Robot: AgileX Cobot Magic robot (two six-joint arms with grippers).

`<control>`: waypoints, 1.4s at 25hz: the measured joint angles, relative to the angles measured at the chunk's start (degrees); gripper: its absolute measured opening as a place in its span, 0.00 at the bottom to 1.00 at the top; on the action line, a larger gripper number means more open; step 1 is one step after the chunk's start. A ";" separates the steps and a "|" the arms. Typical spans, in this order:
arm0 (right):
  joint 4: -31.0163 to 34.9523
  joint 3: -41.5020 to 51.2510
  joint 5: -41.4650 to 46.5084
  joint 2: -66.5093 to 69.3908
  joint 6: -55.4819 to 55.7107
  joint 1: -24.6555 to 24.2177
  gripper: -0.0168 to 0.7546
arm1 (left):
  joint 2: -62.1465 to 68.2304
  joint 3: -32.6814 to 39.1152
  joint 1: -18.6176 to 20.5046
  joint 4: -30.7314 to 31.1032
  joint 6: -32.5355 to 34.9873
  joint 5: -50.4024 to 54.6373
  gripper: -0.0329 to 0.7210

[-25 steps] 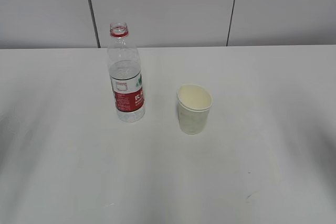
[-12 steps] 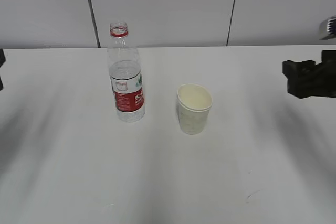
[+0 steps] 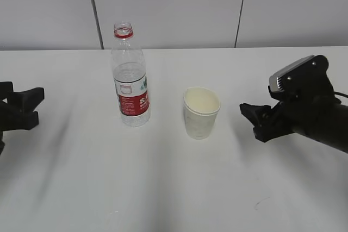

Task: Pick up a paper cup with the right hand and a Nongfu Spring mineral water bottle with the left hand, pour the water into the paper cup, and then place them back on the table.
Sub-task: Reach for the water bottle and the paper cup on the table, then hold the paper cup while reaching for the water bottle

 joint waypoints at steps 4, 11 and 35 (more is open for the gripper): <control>-3.85 -0.03 -4.52 4.65 3.93 0.00 0.78 | 5.38 0.00 0.00 3.32 -1.09 -6.46 0.61; -9.14 -0.23 -17.23 13.07 6.29 0.09 0.78 | 12.99 -0.10 0.00 7.14 -1.42 -17.04 0.61; -20.84 -14.15 -24.50 28.10 7.38 0.13 0.78 | 15.44 -0.10 0.00 8.30 -1.65 -19.36 0.60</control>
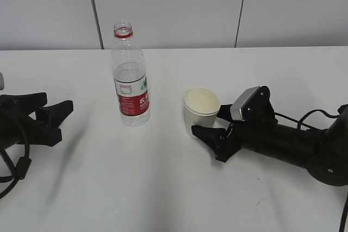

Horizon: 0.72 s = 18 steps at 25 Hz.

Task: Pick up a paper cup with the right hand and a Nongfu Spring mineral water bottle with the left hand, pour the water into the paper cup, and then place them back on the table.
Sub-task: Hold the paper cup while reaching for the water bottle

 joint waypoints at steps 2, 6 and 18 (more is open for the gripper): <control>-0.69 -1.47 0.00 0.89 0.81 0.09 0.78 | 0.00 0.00 0.00 0.00 -0.06 0.00 0.60; -4.18 -4.64 0.00 2.86 1.54 0.09 0.78 | 0.00 0.00 0.00 0.05 -0.06 -0.04 0.60; -5.64 -5.95 0.00 3.86 1.86 0.09 0.76 | 0.00 0.00 0.00 2.41 -0.06 -0.04 0.60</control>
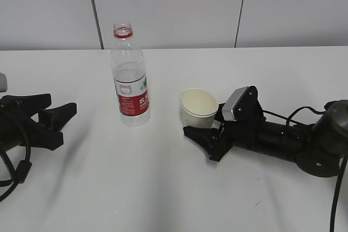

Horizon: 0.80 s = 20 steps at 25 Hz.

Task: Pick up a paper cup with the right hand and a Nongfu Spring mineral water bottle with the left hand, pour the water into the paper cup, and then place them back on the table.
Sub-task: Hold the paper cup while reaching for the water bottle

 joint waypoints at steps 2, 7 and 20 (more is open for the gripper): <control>0.00 0.00 0.00 0.00 0.00 0.00 0.71 | 0.00 0.00 0.00 0.34 0.00 0.00 0.60; 0.00 0.00 -0.09 0.00 0.00 0.00 0.66 | 0.00 0.00 0.00 1.87 0.00 -0.38 0.60; 1.70 0.00 -0.12 -1.94 0.00 0.00 0.66 | 4.99 -3.73 -1.83 4.44 -0.13 -2.69 0.61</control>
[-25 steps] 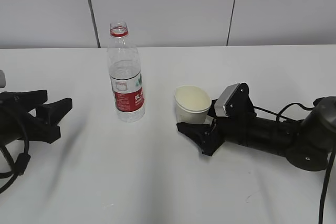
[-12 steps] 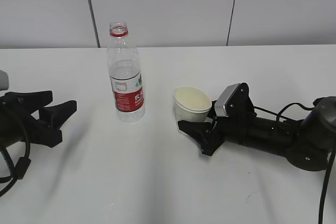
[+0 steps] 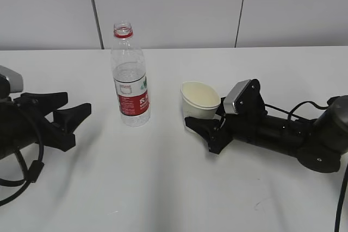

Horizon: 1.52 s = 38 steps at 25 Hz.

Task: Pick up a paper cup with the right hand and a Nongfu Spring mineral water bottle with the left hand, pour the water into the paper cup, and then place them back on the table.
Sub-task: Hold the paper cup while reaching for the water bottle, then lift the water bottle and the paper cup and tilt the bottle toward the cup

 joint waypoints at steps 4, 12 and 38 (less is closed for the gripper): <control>1.84 0.00 0.00 -0.58 0.00 0.00 0.66 | 3.74 -3.65 -4.07 -0.02 0.00 0.06 0.65; 2.79 0.00 0.00 -0.58 0.00 0.00 0.66 | 10.73 -11.60 -9.25 -5.15 -0.05 0.06 0.80; 0.57 0.00 0.00 -1.84 1.84 0.00 0.66 | 21.51 -24.09 -10.17 -5.48 -1.56 0.02 0.82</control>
